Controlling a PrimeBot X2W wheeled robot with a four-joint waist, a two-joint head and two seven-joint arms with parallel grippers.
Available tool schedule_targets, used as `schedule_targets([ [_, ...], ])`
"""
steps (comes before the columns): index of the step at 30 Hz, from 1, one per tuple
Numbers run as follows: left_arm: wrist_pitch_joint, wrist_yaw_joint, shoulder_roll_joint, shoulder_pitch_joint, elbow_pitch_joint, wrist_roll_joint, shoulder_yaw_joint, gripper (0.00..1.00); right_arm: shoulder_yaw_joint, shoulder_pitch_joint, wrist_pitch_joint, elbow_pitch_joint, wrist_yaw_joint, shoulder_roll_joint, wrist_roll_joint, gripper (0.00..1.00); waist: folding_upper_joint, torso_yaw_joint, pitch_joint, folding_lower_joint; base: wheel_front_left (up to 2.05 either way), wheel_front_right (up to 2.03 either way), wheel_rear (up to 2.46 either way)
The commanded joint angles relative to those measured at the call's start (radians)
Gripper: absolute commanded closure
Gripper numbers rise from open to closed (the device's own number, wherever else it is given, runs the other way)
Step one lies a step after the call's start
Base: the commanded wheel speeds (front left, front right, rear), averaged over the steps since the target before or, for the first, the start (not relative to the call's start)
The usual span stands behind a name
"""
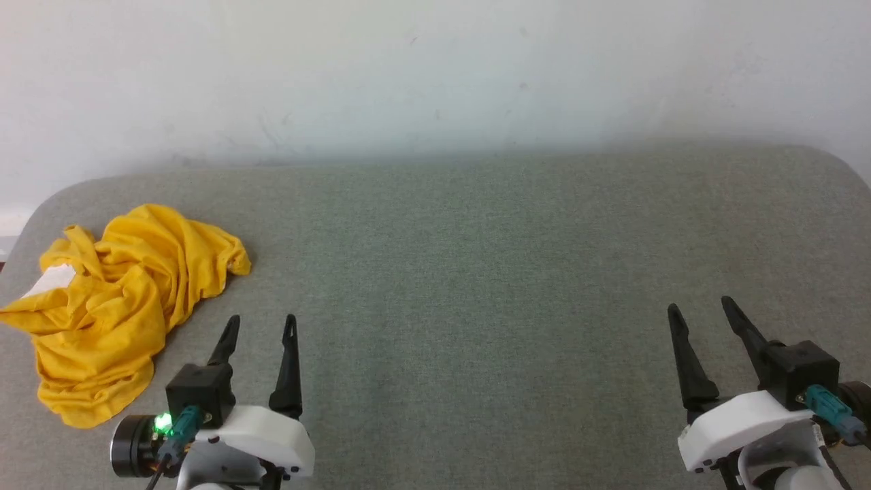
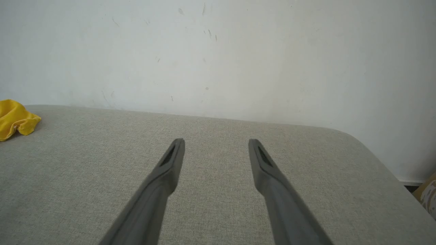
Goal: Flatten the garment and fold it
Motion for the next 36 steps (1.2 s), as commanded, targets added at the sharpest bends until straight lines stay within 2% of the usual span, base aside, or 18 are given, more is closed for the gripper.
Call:
schedule_targets([
  [1, -0.009, 0.008, -0.001, 0.018, 0.003, -0.009, -0.004, 0.0, -0.007, 0.01, -0.009, -0.001, 0.0, 0.001, 0.012, 0.0, 0.0, 0.005, 0.0, 0.0, 0.0, 0.0, 0.0],
  [16, -0.041, 0.019, -0.002, 0.032, 0.008, -0.049, -0.014, 0.0, -0.02, 0.016, -0.04, 0.005, -0.001, 0.002, 0.024, 0.0, 0.0, 0.075, 0.007, 0.0, 0.0, 0.0, 0.0],
  [36, -0.082, 0.032, -0.003, 0.051, 0.012, -0.104, -0.031, 0.0, 0.005, 0.015, -0.082, 0.03, -0.001, 0.002, 0.018, 0.0, 0.0, 0.209, 0.014, 0.0, 0.0, 0.0, 0.0],
])
